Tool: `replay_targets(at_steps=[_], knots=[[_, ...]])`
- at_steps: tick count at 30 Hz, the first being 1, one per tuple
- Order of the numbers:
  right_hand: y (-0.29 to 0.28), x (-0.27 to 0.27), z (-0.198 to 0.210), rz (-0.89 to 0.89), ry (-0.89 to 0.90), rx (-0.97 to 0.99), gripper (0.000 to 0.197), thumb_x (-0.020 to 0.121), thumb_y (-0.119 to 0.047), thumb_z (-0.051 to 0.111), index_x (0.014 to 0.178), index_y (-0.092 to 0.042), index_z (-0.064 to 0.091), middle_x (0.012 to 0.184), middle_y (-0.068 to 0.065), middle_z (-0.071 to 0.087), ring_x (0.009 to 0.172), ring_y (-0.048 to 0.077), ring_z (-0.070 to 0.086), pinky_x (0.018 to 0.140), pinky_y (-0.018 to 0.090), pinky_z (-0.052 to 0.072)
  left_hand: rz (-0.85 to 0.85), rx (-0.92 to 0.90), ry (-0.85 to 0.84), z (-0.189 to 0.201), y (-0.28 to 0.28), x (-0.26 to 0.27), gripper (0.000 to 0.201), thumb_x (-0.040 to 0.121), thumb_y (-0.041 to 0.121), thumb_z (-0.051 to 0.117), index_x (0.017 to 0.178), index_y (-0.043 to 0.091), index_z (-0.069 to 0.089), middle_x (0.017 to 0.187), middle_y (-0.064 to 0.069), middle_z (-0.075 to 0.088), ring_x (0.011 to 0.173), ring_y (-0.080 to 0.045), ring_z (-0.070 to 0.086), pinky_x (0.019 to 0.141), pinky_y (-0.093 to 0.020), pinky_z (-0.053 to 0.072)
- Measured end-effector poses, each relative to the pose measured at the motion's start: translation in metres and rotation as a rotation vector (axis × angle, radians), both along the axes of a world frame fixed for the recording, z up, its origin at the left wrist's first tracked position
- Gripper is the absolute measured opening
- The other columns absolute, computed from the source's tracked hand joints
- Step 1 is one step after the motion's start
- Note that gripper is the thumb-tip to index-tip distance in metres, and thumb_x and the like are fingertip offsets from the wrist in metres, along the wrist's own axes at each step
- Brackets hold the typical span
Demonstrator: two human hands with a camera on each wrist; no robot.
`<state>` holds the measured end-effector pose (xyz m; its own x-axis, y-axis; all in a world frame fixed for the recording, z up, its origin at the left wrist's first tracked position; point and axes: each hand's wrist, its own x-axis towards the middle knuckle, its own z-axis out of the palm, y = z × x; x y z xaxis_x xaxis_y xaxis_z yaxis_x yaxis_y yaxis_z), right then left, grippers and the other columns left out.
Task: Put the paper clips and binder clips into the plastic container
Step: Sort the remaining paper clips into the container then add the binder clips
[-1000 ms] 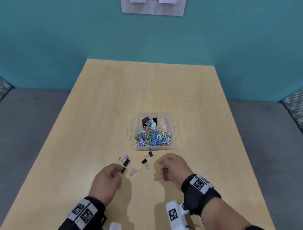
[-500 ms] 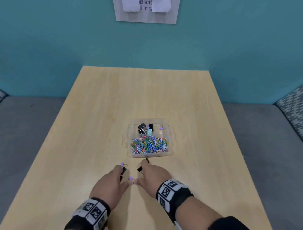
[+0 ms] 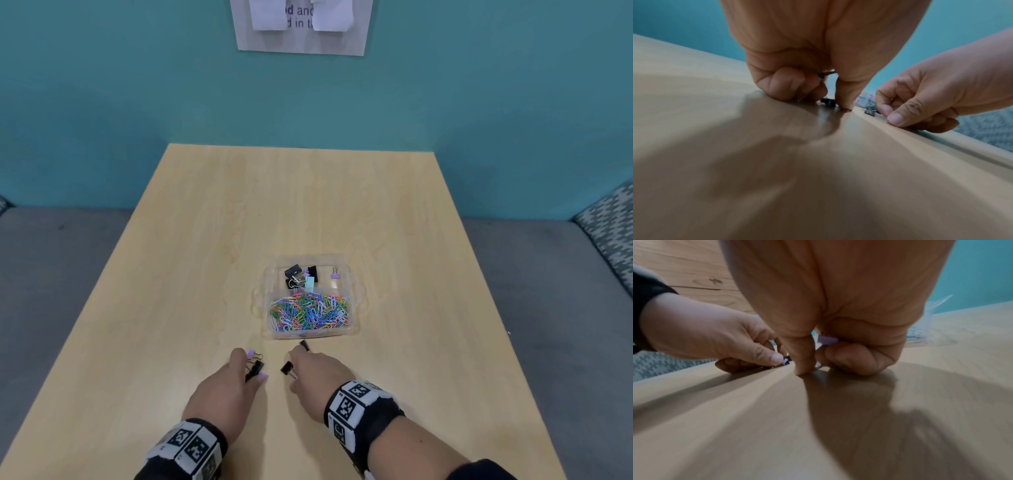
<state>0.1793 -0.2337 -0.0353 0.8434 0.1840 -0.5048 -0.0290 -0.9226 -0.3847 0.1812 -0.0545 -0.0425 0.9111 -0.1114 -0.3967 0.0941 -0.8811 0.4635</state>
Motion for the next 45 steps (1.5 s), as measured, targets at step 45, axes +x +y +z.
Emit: replay_targets(at_steps=[45], knots=[[-0.020, 0.003, 0.005, 0.152, -0.231, -0.154, 0.035, 0.096, -0.028, 0.044, 0.126, -0.014, 0.035, 0.124, 0.015, 0.047, 0.103, 0.035, 0.051, 0.072, 0.042, 0.044, -0.429, 0.422, 0.048, 0.000, -0.005, 0.015, 0.045, 0.096, 0.034, 0.032, 0.136, 0.014, 0.024, 0.104, -0.007, 0.062, 0.093, -0.031, 0.059, 0.065, -0.034, 0.036]])
